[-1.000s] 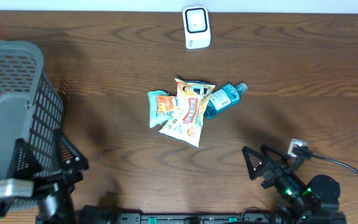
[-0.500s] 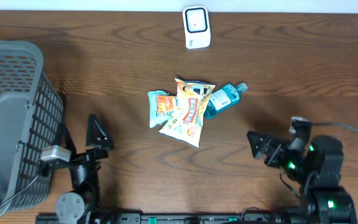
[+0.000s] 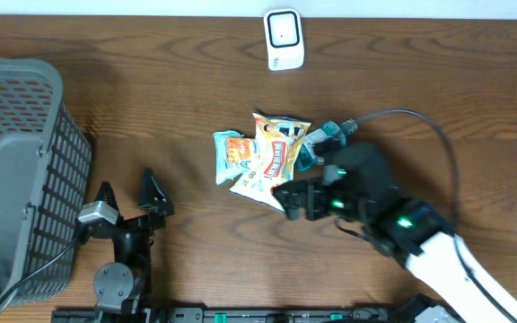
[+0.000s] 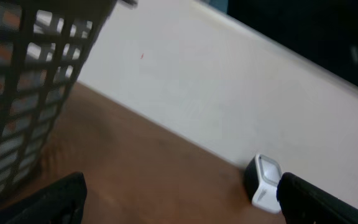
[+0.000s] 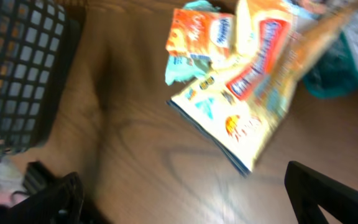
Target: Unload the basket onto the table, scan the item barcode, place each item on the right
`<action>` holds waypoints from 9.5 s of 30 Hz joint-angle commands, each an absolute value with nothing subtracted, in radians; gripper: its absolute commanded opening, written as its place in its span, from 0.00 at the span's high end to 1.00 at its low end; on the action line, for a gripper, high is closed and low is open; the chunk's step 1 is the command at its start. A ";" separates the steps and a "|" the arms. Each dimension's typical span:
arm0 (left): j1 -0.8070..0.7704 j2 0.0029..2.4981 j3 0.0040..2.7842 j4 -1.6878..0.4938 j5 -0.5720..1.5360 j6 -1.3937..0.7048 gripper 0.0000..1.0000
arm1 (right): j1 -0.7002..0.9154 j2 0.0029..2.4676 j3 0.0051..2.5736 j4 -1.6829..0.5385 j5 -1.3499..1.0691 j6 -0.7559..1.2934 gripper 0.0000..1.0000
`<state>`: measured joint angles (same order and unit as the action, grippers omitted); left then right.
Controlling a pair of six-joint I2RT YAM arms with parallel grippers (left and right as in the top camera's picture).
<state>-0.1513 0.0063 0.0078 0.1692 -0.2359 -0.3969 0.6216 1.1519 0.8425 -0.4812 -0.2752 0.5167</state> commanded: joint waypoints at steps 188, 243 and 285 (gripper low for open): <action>-0.147 0.018 0.008 -0.060 -0.217 -0.406 0.02 | 0.546 1.448 0.903 -0.406 -0.400 0.363 0.88; -0.147 0.018 0.008 -0.060 -0.217 -0.406 0.02 | 0.633 1.749 1.064 -0.620 0.144 0.342 0.99; -0.147 0.018 0.008 -0.060 -0.217 -0.406 0.02 | 0.638 1.999 1.126 -0.723 -0.371 0.035 0.99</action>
